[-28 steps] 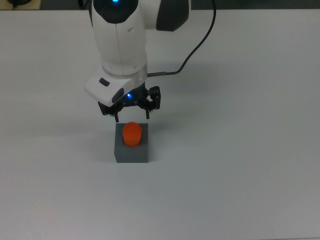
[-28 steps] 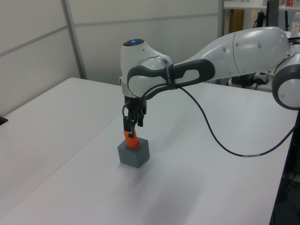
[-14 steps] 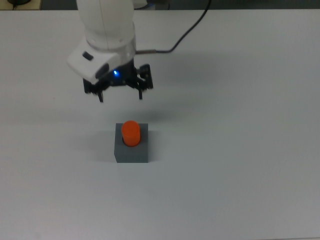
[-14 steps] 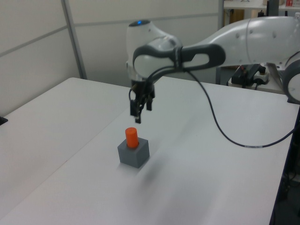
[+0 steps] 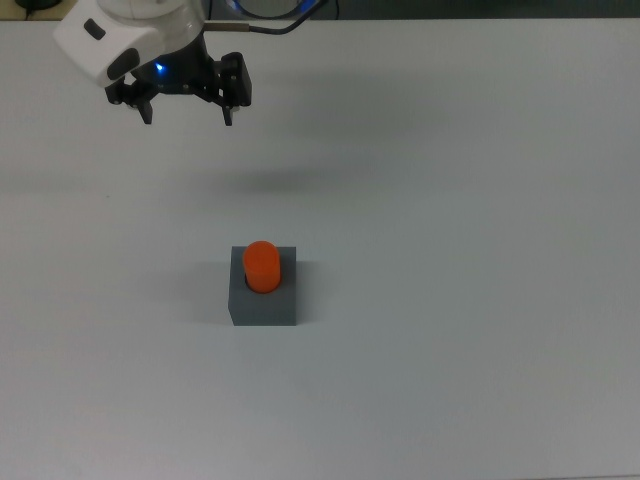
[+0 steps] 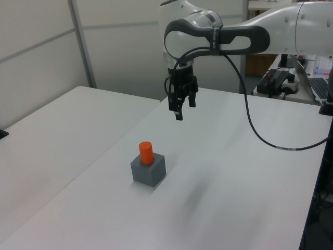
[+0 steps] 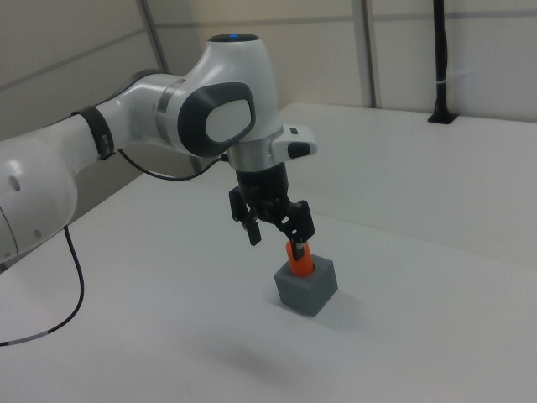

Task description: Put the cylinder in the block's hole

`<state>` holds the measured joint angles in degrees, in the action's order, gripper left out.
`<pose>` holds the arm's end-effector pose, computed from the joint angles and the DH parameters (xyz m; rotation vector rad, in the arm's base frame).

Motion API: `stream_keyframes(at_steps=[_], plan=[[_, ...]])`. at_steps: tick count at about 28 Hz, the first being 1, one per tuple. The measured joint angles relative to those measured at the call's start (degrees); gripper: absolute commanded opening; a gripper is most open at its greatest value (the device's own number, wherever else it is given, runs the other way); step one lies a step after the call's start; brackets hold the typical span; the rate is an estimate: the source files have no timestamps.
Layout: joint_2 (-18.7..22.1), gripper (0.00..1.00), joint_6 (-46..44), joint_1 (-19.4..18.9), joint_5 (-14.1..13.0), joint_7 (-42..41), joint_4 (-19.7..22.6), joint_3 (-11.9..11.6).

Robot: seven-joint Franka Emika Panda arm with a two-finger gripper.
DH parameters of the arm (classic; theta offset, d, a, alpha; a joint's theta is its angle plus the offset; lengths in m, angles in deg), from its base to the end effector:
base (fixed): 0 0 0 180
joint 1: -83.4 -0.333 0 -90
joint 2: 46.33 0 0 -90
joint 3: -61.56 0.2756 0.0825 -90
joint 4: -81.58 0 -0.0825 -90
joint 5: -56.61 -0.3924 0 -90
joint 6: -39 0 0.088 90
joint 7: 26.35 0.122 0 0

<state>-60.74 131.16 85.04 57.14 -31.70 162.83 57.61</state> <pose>0.6247 -0.0581 0.4960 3.1195 -0.0030 -0.0979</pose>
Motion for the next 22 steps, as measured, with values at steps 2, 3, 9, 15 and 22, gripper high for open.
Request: stream_keyframes(at_steps=[2,3,9,15,22], plan=[[0.00,1.00,0.00,0.00,0.37,0.00,0.04,0.00],[0.00,1.00,0.00,0.00,0.60,0.00,0.07,0.01],[-0.17,1.00,0.00,-0.05,1.23,-0.01,0.29,0.10],[-0.21,1.00,0.00,-0.19,1.24,-0.01,0.29,0.16],[-0.23,1.00,0.00,-0.20,1.27,-0.01,0.30,0.17]])
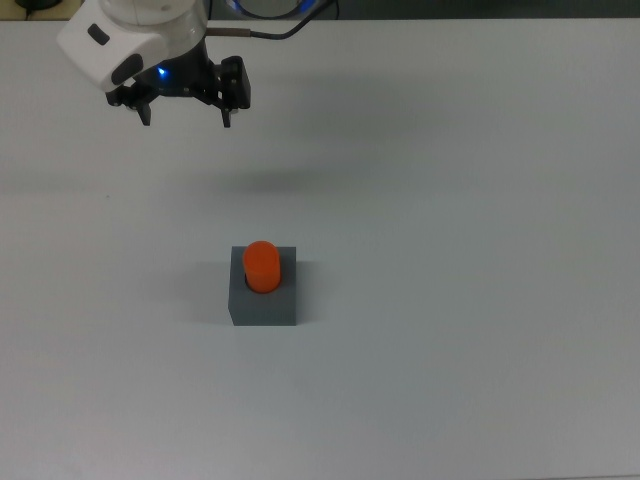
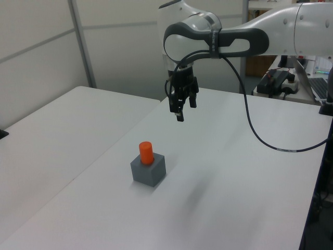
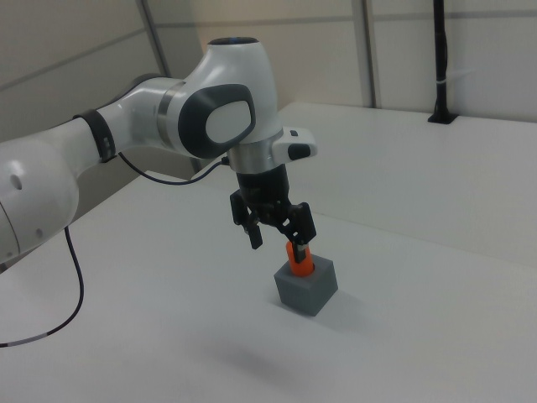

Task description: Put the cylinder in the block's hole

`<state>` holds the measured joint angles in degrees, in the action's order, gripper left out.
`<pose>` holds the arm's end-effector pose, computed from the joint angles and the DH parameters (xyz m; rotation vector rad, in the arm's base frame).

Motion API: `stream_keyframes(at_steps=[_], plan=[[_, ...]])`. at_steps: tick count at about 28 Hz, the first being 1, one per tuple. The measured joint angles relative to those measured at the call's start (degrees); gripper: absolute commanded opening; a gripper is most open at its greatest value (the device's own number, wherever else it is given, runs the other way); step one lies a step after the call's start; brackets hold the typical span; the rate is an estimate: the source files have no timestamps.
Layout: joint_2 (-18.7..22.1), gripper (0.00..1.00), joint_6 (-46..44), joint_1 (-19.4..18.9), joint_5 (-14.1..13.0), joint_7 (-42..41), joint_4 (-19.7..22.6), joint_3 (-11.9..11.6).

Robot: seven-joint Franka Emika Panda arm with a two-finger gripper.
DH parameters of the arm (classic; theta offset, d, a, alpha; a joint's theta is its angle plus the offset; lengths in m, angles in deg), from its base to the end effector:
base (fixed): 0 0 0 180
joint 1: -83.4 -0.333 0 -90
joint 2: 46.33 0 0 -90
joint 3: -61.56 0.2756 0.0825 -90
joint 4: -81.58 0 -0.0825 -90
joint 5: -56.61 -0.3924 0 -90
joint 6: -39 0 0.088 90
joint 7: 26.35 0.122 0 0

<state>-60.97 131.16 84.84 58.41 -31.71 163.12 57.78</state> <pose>0.6251 -0.0569 0.4911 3.0980 0.0097 -0.1143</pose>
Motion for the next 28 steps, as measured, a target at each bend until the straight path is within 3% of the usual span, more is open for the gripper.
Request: stream_keyframes(at_steps=[28], plan=[[-0.67,1.00,0.00,-0.01,0.02,-0.01,0.07,0.02]])
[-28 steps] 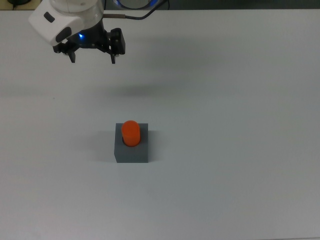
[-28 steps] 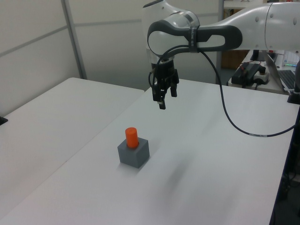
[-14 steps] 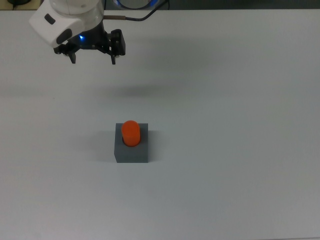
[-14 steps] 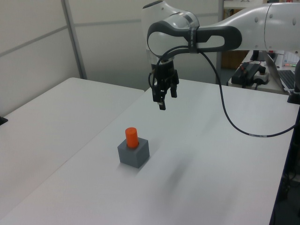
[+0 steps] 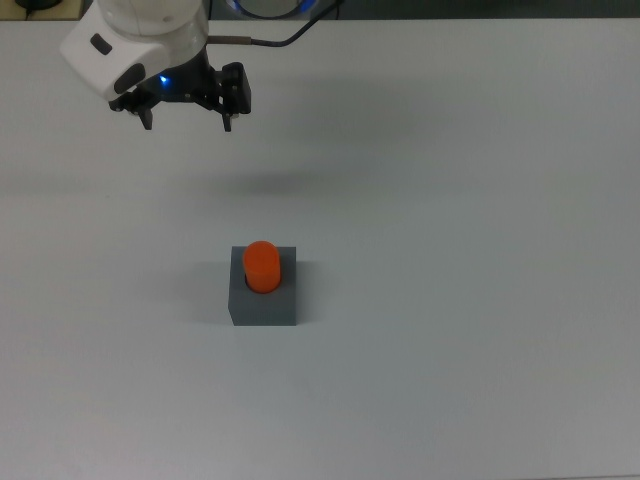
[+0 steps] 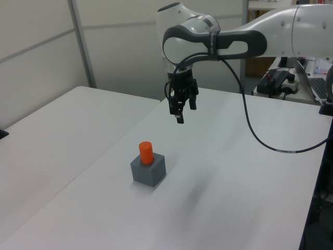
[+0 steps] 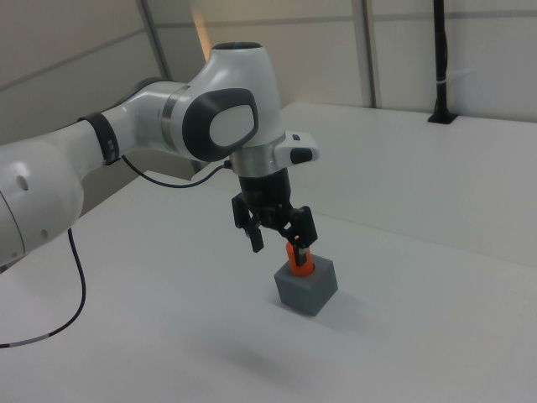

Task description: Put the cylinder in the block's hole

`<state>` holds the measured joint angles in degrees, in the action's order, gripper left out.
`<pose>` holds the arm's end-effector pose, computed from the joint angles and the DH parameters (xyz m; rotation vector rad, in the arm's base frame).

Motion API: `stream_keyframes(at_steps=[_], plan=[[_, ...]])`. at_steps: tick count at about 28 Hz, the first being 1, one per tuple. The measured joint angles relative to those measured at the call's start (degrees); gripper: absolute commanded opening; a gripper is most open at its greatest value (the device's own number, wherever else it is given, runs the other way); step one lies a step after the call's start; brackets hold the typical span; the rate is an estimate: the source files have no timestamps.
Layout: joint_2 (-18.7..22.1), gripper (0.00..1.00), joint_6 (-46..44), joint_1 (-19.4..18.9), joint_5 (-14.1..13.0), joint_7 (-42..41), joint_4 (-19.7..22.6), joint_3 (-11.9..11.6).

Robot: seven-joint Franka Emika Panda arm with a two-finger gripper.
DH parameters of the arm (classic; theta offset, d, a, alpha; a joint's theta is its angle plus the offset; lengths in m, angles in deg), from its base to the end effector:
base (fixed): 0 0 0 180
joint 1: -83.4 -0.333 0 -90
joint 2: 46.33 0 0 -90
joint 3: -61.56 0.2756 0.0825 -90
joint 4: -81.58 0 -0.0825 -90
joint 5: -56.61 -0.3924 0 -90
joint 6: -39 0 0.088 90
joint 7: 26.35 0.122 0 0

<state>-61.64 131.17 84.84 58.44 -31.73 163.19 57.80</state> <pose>0.6268 -0.0568 0.4832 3.0972 0.0113 -0.1341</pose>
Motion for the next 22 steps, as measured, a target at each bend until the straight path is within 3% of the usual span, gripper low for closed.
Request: stream_keyframes(at_steps=[22], plan=[[-0.01,1.00,0.00,0.00,0.09,-1.14,0.00,0.00]])
